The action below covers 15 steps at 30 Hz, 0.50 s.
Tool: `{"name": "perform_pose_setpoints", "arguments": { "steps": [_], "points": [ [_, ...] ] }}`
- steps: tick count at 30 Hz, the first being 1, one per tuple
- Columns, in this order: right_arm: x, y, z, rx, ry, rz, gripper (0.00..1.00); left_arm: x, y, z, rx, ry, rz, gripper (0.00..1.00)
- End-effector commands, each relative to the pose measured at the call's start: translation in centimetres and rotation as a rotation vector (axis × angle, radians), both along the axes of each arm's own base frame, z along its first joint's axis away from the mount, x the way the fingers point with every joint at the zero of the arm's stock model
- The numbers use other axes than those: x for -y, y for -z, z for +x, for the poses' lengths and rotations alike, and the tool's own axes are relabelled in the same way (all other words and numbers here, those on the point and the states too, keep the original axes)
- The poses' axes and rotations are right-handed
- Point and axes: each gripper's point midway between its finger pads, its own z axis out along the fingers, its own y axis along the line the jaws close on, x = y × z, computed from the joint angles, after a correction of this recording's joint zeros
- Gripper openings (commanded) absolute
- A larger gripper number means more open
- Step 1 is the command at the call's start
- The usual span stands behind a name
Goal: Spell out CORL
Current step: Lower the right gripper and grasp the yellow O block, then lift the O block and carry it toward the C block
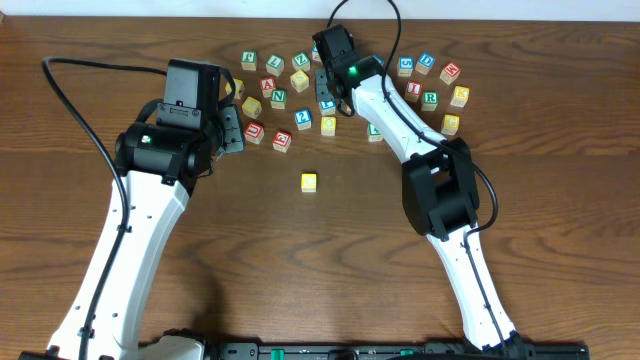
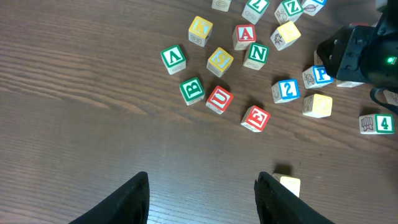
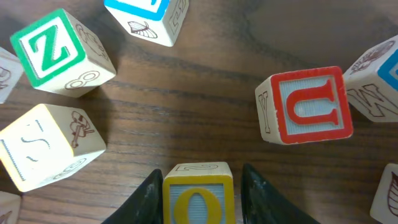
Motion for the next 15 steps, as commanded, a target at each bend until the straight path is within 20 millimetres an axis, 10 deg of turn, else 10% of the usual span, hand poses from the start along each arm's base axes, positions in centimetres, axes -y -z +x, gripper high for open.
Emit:
{"name": "perform_pose_setpoints", "arguments": {
  "steps": [1,15],
  "points": [
    [0.2,2.5,-0.7,-0.041,0.002,-0.029,0.33,-0.4,-0.1,0.3,0.002,-0.013,0.011,0.54],
    [0.0,-2.4,0.2,0.035,-0.009,0.001,0.20,-0.4,-0.1,0.3,0.002,-0.013,0.011,0.54]
  ]
}}
